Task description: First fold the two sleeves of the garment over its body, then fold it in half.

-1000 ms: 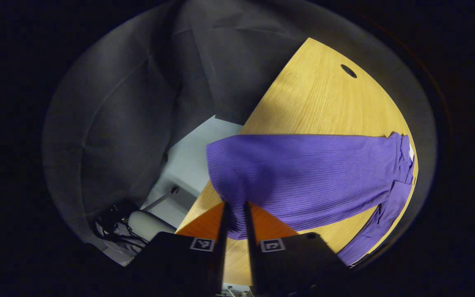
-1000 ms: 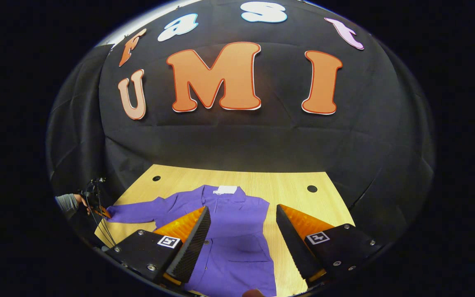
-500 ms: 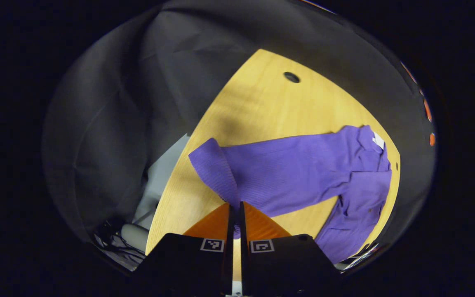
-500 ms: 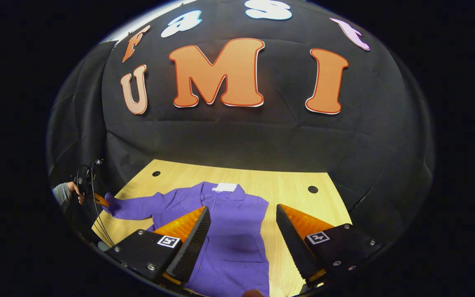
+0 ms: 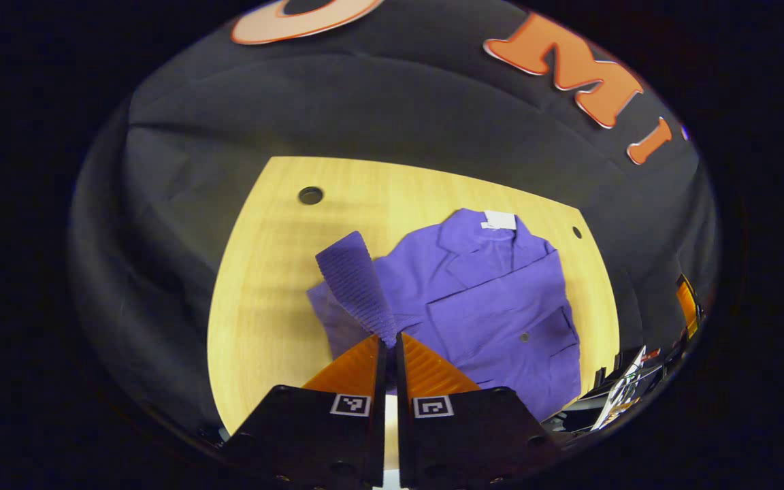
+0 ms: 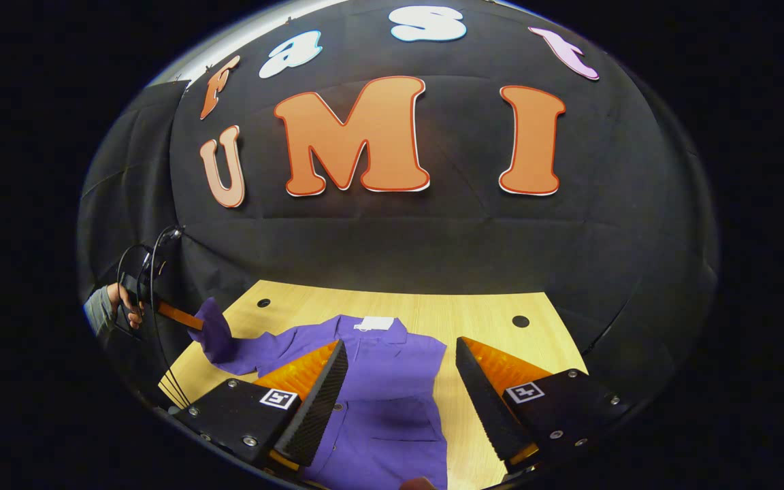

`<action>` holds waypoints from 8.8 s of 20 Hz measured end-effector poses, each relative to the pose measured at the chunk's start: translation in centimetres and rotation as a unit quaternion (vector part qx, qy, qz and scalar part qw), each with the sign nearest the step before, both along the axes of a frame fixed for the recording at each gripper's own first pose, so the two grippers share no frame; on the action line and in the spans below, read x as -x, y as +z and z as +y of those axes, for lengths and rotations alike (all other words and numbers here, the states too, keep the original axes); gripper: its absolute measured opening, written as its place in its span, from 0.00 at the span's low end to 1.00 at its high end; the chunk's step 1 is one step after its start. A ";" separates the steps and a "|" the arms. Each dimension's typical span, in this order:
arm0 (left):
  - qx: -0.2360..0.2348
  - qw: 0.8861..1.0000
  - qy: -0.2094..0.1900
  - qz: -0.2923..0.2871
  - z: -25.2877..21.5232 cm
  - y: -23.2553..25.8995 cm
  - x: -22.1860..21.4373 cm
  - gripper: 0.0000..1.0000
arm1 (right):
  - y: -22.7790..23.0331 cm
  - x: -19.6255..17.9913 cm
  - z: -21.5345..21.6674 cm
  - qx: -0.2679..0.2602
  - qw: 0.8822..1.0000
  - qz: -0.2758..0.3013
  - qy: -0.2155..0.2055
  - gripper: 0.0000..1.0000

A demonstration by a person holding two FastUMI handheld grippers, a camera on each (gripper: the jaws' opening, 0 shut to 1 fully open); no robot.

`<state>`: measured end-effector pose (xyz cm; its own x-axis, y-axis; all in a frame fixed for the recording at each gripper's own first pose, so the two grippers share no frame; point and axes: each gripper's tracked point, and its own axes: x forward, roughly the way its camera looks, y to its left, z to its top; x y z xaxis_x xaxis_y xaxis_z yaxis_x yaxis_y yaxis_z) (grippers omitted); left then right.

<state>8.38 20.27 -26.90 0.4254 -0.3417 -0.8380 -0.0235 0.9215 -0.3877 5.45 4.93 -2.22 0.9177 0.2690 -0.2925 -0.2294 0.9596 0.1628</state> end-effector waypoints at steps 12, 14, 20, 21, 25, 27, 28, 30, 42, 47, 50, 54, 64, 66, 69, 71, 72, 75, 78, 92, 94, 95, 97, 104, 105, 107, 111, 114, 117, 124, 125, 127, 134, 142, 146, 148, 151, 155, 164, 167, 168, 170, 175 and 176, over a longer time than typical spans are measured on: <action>0.006 0.984 -0.173 -0.034 -21.3 4.3 -7.9 0.09 | -2.7 2.5 -6.0 -0.057 0.997 0.012 -0.057 0.95; 0.003 0.979 -0.201 -0.037 -24.8 4.7 -8.5 0.09 | -3.4 2.8 -7.9 -0.054 0.996 0.015 -0.069 0.95; -0.046 0.965 -0.255 -0.040 -31.5 3.3 -11.0 0.09 | -4.8 3.3 -11.3 -0.075 0.992 0.021 -0.096 0.95; -0.049 0.965 -0.253 -0.039 -32.5 3.2 -11.3 0.09 | -5.0 3.3 -11.6 -0.079 0.992 0.024 -0.099 0.95; -0.039 0.969 -0.237 -0.050 -35.9 3.0 -12.0 0.12 | -6.1 3.1 -12.6 -0.114 0.987 0.041 -0.107 0.95; -0.030 0.973 -0.216 -0.070 -37.3 3.2 -12.7 0.24 | -6.2 3.1 -12.3 -0.147 0.983 0.045 -0.102 0.95; -0.022 0.976 -0.204 -0.078 -37.7 3.7 -12.9 0.35 | -6.5 2.8 -12.2 -0.145 0.983 0.045 -0.099 0.95; 0.001 0.978 -0.186 -0.090 -37.9 4.7 -12.5 0.54 | -6.8 2.6 -12.1 -0.124 0.987 0.042 -0.095 0.95; -0.091 0.950 0.057 -0.292 -21.7 12.1 -7.1 0.99 | -6.0 0.0 -6.6 -0.099 0.993 0.008 -0.064 0.95; -0.117 0.925 0.159 -0.325 -14.7 14.7 -2.2 0.98 | -4.2 -1.0 -4.2 -0.081 0.995 -0.032 -0.052 0.95; -0.122 0.905 0.193 -0.360 -12.2 16.5 -0.3 0.98 | -3.1 -1.0 -3.0 -0.075 0.995 -0.055 -0.040 0.95; -0.150 0.873 0.211 -0.413 -10.3 20.3 3.5 0.98 | -2.3 -0.7 -2.1 -0.054 0.994 -0.087 -0.032 0.95; -0.222 0.828 0.194 -0.477 -8.7 22.4 9.0 0.95 | -6.0 1.1 -2.9 0.002 0.996 -0.070 -0.051 0.95; -0.220 0.854 0.177 -0.436 -8.9 19.2 10.1 0.96 | -9.2 1.9 -2.7 0.014 0.999 -0.026 -0.040 0.95; -0.221 0.889 0.146 -0.374 -9.4 13.8 11.4 0.96 | -13.3 3.8 -2.2 0.023 0.999 0.039 -0.019 0.95; -0.227 0.907 0.149 -0.323 -8.5 9.4 13.3 0.96 | -16.6 5.0 -2.0 0.037 0.996 0.084 -0.008 0.95; -0.217 0.922 0.141 -0.288 -8.8 7.0 14.2 0.98 | -18.4 5.2 -2.0 0.043 0.994 0.103 -0.004 0.95; -0.210 0.947 0.125 -0.206 -8.9 0.9 17.3 0.99 | -22.3 7.2 -1.6 0.047 0.985 0.163 0.011 0.95; -0.197 0.962 0.102 -0.156 -9.2 -3.6 19.3 0.99 | -25.5 9.6 -1.6 0.050 0.975 0.213 0.026 0.96; -0.134 0.987 0.029 0.079 -10.0 -10.5 28.2 1.00 | -34.9 18.1 -1.9 0.047 0.912 0.407 0.026 0.95; -0.132 0.985 0.019 0.111 -10.1 -11.6 29.5 1.00 | -35.2 18.5 -1.9 0.049 0.908 0.415 0.022 0.97; -0.124 0.985 0.019 0.118 -10.0 -11.7 29.5 1.00 | -35.3 18.5 -1.9 0.052 0.907 0.417 0.024 0.96; -0.103 0.984 0.024 0.143 -10.1 -12.2 29.9 1.00 | -35.5 18.7 -2.0 0.055 0.904 0.424 0.025 0.96; -0.100 0.980 -0.032 0.171 -11.2 -12.8 29.0 0.98 | -36.1 19.8 -1.8 0.106 0.885 0.451 0.039 0.98; -0.097 0.977 -0.037 0.184 -11.6 -12.9 28.9 0.83 | -36.2 19.7 -1.6 0.101 0.883 0.457 0.040 0.87; -0.088 0.975 -0.035 0.201 -12.5 -13.0 28.6 0.64 | -36.0 19.8 -1.6 0.091 0.880 0.465 0.036 0.55; -0.063 0.972 -0.038 0.224 -13.9 -14.0 27.2 0.13 | -36.0 19.9 -1.8 0.073 0.870 0.487 0.033 0.43; -0.050 0.973 -0.043 0.222 -13.5 -13.4 27.4 0.09 | -35.9 19.1 -1.1 -0.001 0.874 0.486 0.003 0.14; -0.023 0.973 -0.024 0.230 -14.0 -13.1 27.7 0.10 | -35.6 19.5 -0.6 -0.070 0.859 0.508 -0.012 0.05; 0.000 0.977 -0.010 0.213 -13.6 -10.1 25.9 0.09 | -31.8 17.3 0.4 -0.081 0.885 0.457 0.028 0.03; 0.002 0.979 -0.009 0.203 -13.4 -9.4 25.0 0.09 | -30.9 16.4 0.6 -0.085 0.891 0.444 0.031 0.03; 0.004 0.984 -0.010 0.180 -13.1 -7.8 23.2 0.09 | -29.0 14.3 1.4 -0.099 0.905 0.411 0.043 0.03; 0.007 0.993 -0.019 0.120 -12.6 -4.8 16.9 0.09 | -22.2 7.9 5.6 -0.176 0.923 0.332 0.087 0.03; -0.004 0.998 -0.030 0.046 -11.3 0.2 6.8 0.09 | -15.9 0.8 5.0 -0.219 0.935 0.267 0.077 0.02; -0.015 0.997 -0.052 0.048 -10.9 1.1 1.8 0.09 | -14.4 -2.5 4.4 -0.202 0.946 0.244 0.070 0.02; -0.013 0.997 -0.050 0.051 -10.8 1.6 -0.8 0.09 | -13.4 -4.2 4.1 -0.202 0.949 0.234 0.067 0.02; -0.015 0.998 -0.045 0.051 -10.0 1.9 -5.1 0.09 | -12.4 -7.0 3.2 -0.213 0.949 0.227 0.058 0.02; 0.022 0.998 -0.003 0.066 -8.8 1.6 -9.7 0.09 | -13.1 -11.1 1.1 -0.210 0.949 0.232 0.029 0.02; 0.026 0.998 0.030 0.050 -7.7 -1.9 -15.1 0.10 | -14.7 -18.6 0.9 -0.221 0.940 0.261 0.014 0.02; 0.029 0.998 0.051 0.032 -7.6 -2.3 -16.7 0.09 | -14.9 -21.1 1.6 -0.227 0.936 0.267 0.019 0.02; 0.033 0.997 0.063 0.022 -7.3 -2.2 -17.5 0.10 | -15.0 -21.9 1.9 -0.230 0.935 0.269 0.021 0.02; 0.046 0.995 0.093 -0.005 -6.9 -2.0 -19.5 0.09 | -15.1 -23.9 1.9 -0.234 0.936 0.263 0.014 0.02; 0.011 0.989 0.147 -0.019 -3.4 -2.8 -20.9 0.19 | -14.6 -27.2 1.5 -0.280 0.923 0.261 -0.035 0.04; -0.004 0.987 0.155 -0.029 -2.5 -2.5 -21.0 0.27 | -14.7 -27.1 1.4 -0.276 0.925 0.259 -0.035 0.05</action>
